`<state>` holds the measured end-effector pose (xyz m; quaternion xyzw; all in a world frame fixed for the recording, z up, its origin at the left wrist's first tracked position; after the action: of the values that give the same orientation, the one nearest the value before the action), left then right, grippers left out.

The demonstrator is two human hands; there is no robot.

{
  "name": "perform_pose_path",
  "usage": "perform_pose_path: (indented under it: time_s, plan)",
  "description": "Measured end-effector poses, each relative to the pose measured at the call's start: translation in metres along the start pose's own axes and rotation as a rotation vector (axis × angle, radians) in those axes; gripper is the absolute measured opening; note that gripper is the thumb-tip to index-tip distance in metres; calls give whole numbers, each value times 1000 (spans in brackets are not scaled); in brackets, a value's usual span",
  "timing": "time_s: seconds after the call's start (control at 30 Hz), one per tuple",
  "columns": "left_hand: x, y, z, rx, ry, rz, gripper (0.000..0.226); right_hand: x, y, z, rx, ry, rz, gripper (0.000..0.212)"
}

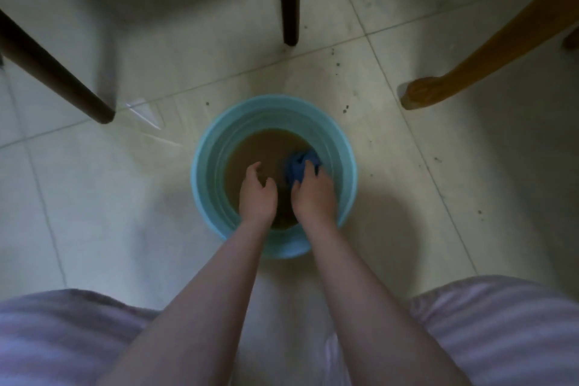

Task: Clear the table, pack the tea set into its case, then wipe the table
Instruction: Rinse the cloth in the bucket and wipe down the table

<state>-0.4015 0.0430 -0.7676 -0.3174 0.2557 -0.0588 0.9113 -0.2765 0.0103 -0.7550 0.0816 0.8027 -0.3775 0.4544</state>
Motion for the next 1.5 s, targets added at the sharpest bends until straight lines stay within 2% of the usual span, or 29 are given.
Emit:
perform_pose_path:
  time_s: [0.1, 0.17, 0.23, 0.3, 0.4, 0.43, 0.53, 0.6, 0.63, 0.67, 0.77, 0.87, 0.93, 1.0, 1.07, 1.13, 1.2, 1.27, 1.33, 1.43, 1.5]
  plan:
    - [4, 24, -7, -28, -109, 159, 38, 29, 16, -3, 41, -165, 6, 72]
    - [8, 36, -5, -18, -150, 210, 33, 37, 23, -2, 46, -231, 69, 67]
    - [8, 42, -10, -61, -224, 256, 29, 38, 26, 3, 51, -177, 115, 63]
    - [9, 45, -18, -61, -273, 244, 28, 36, 24, 7, 102, 133, 163, 64]
    - [13, 45, -33, -52, -265, 165, 27, 35, 17, 7, 222, 940, 183, 49]
    - [14, 48, -41, -83, -272, 128, 26, 34, 15, 1, 229, 1100, 146, 44]
    - [19, 47, -42, -172, -318, -95, 29, 33, 16, -25, 124, 1251, -23, 41]
    - [21, 41, -38, -288, -703, -278, 49, 36, 15, -41, 61, 1151, -136, 39]
    - [20, 39, -38, -357, -834, -315, 58, 39, 13, -42, 52, 1068, -169, 43]
    - [17, 40, -39, -376, -856, -317, 64, 43, 10, -41, 42, 987, -178, 50]
    - [9, 39, -42, -329, -725, -224, 55, 46, 0, -29, 54, 819, -58, 66]
    - [0, 45, -32, -156, -643, -47, 27, 38, 2, -19, 7, 668, 121, 52]
    - [-4, 46, -28, -129, -579, 38, 12, 33, 2, -15, -13, 429, 189, 44]
    - [-10, 49, -22, -78, -443, 118, 10, 31, -3, -15, -31, 174, 265, 48]
    - [-14, 49, -19, -27, -329, 186, 14, 42, -6, -27, -122, 33, 180, 56]
    - [-21, 43, -17, -17, -278, 258, 27, 68, -7, -39, -202, -120, -63, 65]
    - [-28, 35, -13, 32, -206, 338, 30, 87, -6, -33, -164, -219, -178, 69]
    - [-31, 30, -11, 71, -157, 346, 30, 88, -3, -23, -58, -247, -139, 68]
    - [-30, 30, -17, 26, -130, 304, 27, 85, -2, -21, 9, -243, -107, 65]
    - [-27, 33, -32, -107, -104, 239, 27, 84, -1, -27, -47, -251, -107, 63]
    - [-23, 31, -34, -139, -134, 192, 32, 74, -1, -21, -16, -198, -26, 59]
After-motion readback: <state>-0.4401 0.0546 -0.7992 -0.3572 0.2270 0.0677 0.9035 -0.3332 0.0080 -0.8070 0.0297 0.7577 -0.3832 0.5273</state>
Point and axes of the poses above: each hand's wrist, its own y-axis towards the middle knuckle, its own x-axis out of the palm, z = x × y, the point moved 6 cm from there along y, towards the middle knuckle, and after that the axes turned 1 degree about -x, right-handed, at the moved point
